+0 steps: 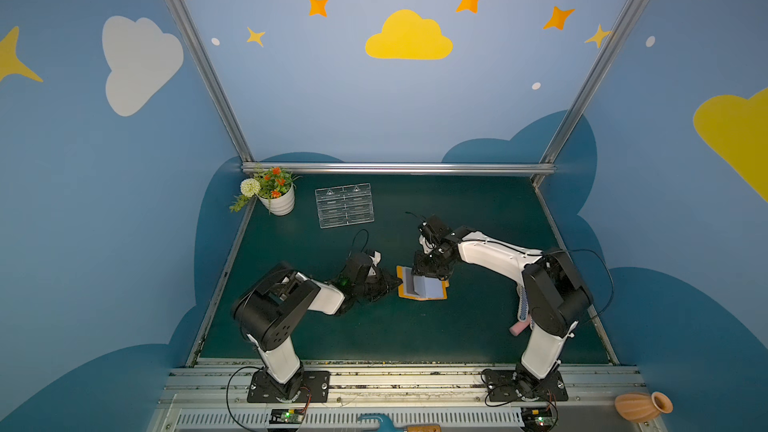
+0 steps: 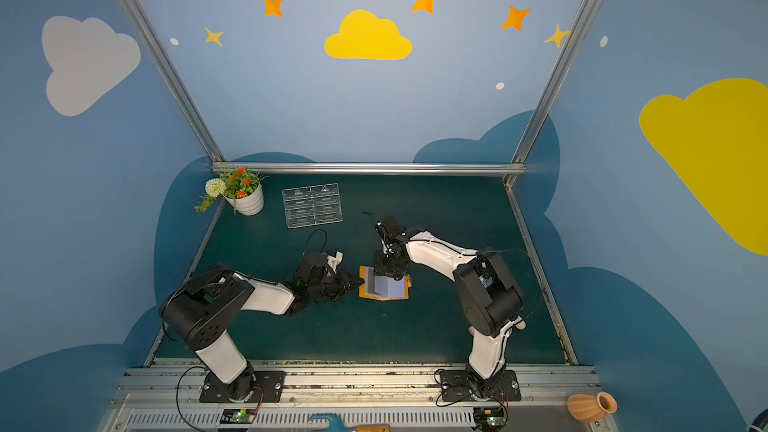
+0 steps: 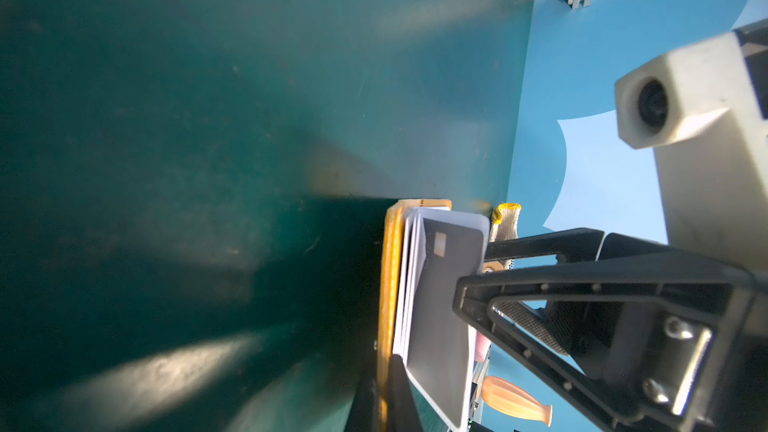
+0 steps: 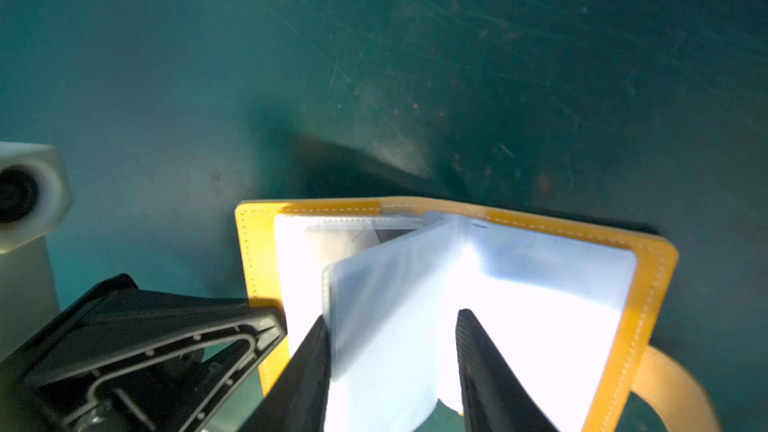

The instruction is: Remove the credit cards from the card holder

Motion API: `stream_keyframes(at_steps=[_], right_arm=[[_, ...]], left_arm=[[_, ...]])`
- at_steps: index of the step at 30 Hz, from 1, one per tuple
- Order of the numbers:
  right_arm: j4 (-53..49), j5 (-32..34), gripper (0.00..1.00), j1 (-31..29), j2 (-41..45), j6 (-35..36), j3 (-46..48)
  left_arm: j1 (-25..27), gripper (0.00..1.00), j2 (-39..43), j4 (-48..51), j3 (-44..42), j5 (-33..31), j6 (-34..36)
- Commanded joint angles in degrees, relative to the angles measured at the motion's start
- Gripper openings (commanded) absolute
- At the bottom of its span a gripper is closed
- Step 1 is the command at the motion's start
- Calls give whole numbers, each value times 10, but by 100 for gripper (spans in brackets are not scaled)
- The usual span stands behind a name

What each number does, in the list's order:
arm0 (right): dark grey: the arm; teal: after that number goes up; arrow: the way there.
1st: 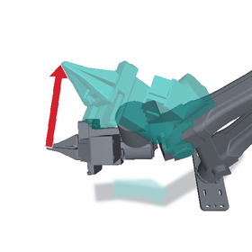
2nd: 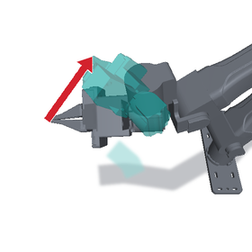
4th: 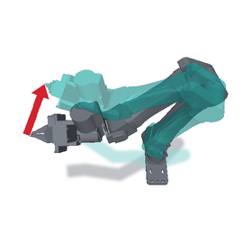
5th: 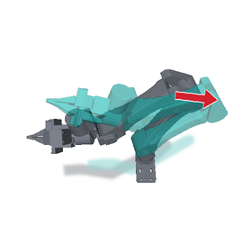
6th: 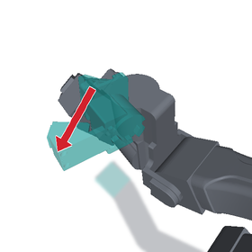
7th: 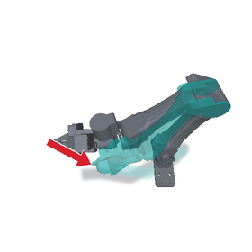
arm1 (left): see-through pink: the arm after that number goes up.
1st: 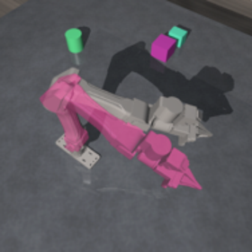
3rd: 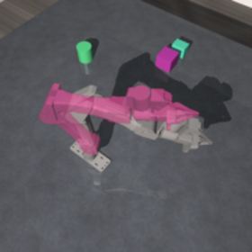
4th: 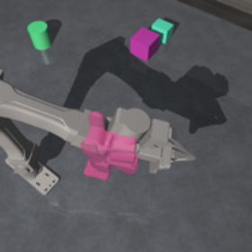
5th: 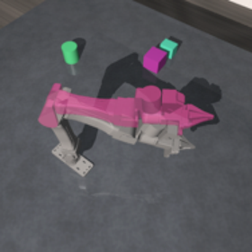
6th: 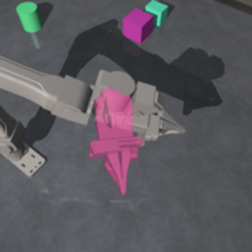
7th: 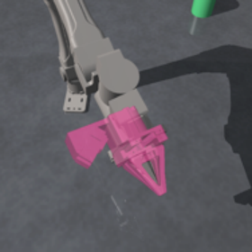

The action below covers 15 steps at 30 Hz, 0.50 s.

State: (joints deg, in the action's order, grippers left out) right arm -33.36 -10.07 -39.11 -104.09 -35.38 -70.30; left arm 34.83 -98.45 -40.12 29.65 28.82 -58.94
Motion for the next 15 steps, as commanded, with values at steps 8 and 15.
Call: stream_keyframes(at_steps=[8,15], right_arm=[[-20,-11,60,-6,26,21,-20],[-18,-25,58,-10,30,29,-27]], left_arm=[[-7,4,-1,-11,-6,-6,1],[-8,4,-2,-13,-7,-4,1]])
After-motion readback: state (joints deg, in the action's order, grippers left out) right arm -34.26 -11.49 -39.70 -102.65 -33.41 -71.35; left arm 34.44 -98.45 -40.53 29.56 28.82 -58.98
